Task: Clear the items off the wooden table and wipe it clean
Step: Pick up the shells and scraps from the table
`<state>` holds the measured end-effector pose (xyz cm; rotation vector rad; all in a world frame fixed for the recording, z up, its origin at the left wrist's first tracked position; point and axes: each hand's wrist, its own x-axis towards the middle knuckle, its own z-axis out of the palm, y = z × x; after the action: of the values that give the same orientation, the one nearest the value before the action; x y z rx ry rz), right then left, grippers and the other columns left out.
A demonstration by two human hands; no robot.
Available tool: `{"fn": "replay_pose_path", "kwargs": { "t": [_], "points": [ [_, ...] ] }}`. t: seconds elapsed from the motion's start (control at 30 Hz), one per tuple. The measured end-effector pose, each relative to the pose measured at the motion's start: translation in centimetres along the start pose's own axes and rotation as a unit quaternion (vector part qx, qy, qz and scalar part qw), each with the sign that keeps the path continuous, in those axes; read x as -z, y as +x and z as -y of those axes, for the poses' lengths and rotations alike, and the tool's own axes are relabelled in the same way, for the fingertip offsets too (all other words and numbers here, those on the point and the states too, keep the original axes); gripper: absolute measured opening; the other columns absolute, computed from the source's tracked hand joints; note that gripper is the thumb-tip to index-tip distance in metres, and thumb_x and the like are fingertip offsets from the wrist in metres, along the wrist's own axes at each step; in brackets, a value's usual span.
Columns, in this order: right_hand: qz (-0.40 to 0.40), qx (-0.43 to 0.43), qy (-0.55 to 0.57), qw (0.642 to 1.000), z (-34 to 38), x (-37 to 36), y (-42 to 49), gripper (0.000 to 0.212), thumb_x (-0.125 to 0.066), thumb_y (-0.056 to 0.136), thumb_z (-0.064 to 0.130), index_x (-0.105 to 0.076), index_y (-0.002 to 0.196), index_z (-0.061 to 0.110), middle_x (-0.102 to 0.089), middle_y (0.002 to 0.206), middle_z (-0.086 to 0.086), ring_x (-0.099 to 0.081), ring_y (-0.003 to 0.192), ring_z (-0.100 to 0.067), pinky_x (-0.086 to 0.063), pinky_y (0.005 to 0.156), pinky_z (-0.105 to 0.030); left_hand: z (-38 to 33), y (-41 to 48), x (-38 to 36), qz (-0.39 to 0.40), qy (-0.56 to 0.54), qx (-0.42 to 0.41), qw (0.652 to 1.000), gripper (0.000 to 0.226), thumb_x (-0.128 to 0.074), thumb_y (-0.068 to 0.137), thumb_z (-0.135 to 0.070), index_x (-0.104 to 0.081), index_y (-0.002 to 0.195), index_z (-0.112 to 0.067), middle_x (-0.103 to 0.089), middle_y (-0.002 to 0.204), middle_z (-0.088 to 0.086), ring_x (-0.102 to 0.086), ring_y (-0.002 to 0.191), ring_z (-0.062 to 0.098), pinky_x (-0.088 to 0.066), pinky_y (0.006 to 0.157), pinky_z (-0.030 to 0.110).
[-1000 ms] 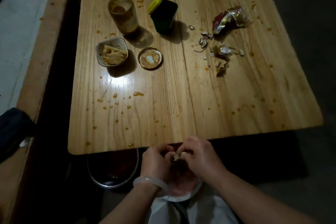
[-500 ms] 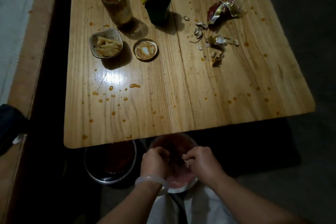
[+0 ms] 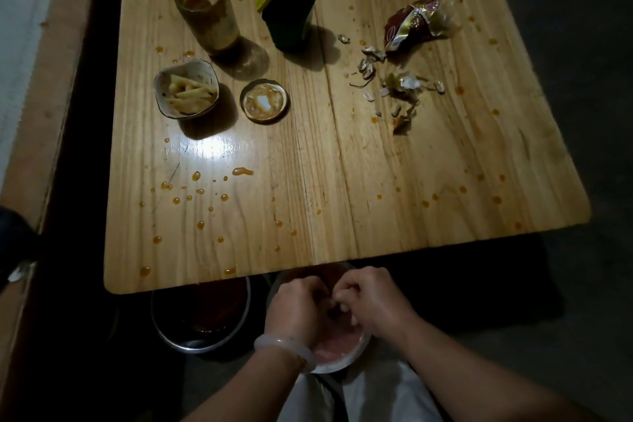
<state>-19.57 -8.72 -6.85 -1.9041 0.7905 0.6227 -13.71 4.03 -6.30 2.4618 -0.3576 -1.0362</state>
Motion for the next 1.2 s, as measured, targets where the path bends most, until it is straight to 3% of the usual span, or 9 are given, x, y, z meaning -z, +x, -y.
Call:
{"fn": "replay_pose_path", "kwargs": {
  "t": [0.1,0.23,0.4,0.5,0.63,0.7,0.87,1.0,1.2],
  "points": [
    [-0.062,0.058,0.01,0.996,0.8,1.7,0.2,0.024,-0.063,0.09,0.03,-0.064,0.067,0.028,-0.063,0.06,0.006,-0.06,0.059,-0.005,-0.055,0.063,-0.032,-1.0,0.5,0.3,-0.046,0.026,-0.077,0.996,0.014,-0.054,0.089,-0.035,-0.066,0.091,-0.029,-0.066,0.086,-0.009,-0.062,0.079,0.009,-0.052,0.069,0.033],
    [-0.155,0.133,0.041,0.978,2.2,4.7,1.4,0.018,-0.063,0.091,0.021,-0.064,0.076,0.03,-0.061,0.066,0.012,-0.059,0.066,-0.002,-0.048,0.06,-0.017,-3.9,2.3,1.7,-0.11,0.021,-0.128,0.985,0.016,-0.051,0.093,-0.026,-0.062,0.105,-0.027,-0.058,0.1,-0.01,-0.059,0.083,0.011,-0.053,0.068,0.033],
    [-0.229,0.138,0.065,0.961,3.9,9.8,4.9,0.012,-0.064,0.09,0.011,-0.068,0.094,0.021,-0.059,0.097,0.011,-0.059,0.087,-0.001,-0.052,0.072,-0.016,-8.2,7.4,3.8,-0.13,-0.016,-0.125,0.983,0.022,-0.056,0.092,-0.017,-0.062,0.111,-0.026,-0.052,0.109,-0.012,-0.049,0.085,0.001,-0.038,0.064,0.007],
    [-0.265,0.125,0.049,0.955,4.5,12.8,7.1,0.017,-0.066,0.09,0.013,-0.066,0.104,0.023,-0.055,0.11,0.011,-0.054,0.086,0.002,-0.046,0.065,-0.007,-10.8,10.7,4.4,-0.151,-0.005,-0.128,0.98,0.026,-0.059,0.09,-0.016,-0.061,0.113,-0.026,-0.051,0.111,-0.011,-0.049,0.089,0.002,-0.037,0.067,0.01],
    [-0.289,0.083,0.06,0.952,5.0,16.8,9.9,0.03,-0.067,0.088,0.009,-0.06,0.116,0.018,-0.049,0.125,0.001,-0.05,0.081,0.001,-0.038,0.058,0.003,-13.9,14.3,5.5,-0.183,0.022,-0.137,0.973,0.032,-0.06,0.088,-0.015,-0.059,0.119,-0.025,-0.049,0.122,-0.007,-0.05,0.107,0.01,-0.043,0.083,0.018],
    [-0.282,0.066,0.083,0.954,5.2,18.7,11.5,0.047,-0.072,0.084,0.009,-0.053,0.126,0.018,-0.041,0.134,-0.003,-0.054,0.093,-0.01,-0.037,0.06,0.005,-15.7,16.3,6.0,-0.185,0.048,-0.134,0.972,0.037,-0.059,0.089,-0.013,-0.056,0.124,-0.023,-0.046,0.129,-0.004,-0.044,0.117,0.013,-0.038,0.09,0.017],
    [-0.236,0.054,0.024,0.97,5.8,21.1,14.6,0.085,-0.081,0.076,0.017,-0.032,0.145,0.027,-0.021,0.147,-0.002,-0.04,0.129,-0.018,-0.035,0.088,-0.015,-18.9,20.8,7.1,-0.19,0.095,-0.117,0.97,0.046,-0.062,0.087,-0.015,-0.051,0.131,-0.021,-0.04,0.14,0.002,-0.033,0.128,0.02,-0.039,0.104,0.028],
    [-0.228,0.097,-0.014,0.969,5.4,21.7,16.1,0.068,-0.076,0.08,0.012,-0.046,0.138,0.031,-0.029,0.135,0.002,-0.042,0.116,-0.01,-0.037,0.09,-0.014,-20.6,23.7,7.4,-0.192,0.107,-0.1,0.97,0.049,-0.062,0.086,-0.016,-0.05,0.133,-0.021,-0.033,0.147,0.005,-0.027,0.136,0.024,-0.035,0.109,0.033],
    [-0.228,0.126,-0.093,0.961,4.3,21.5,16.5,0.02,-0.068,0.087,0.023,-0.065,0.107,0.02,-0.039,0.122,0.003,-0.051,0.095,-0.012,-0.053,0.08,-0.027,-21.5,24.7,7.1,-0.159,0.139,-0.129,0.969,0.032,-0.057,0.089,-0.022,-0.059,0.121,-0.023,-0.038,0.132,0.007,-0.037,0.12,0.025,-0.041,0.097,0.033]
  ]
}}
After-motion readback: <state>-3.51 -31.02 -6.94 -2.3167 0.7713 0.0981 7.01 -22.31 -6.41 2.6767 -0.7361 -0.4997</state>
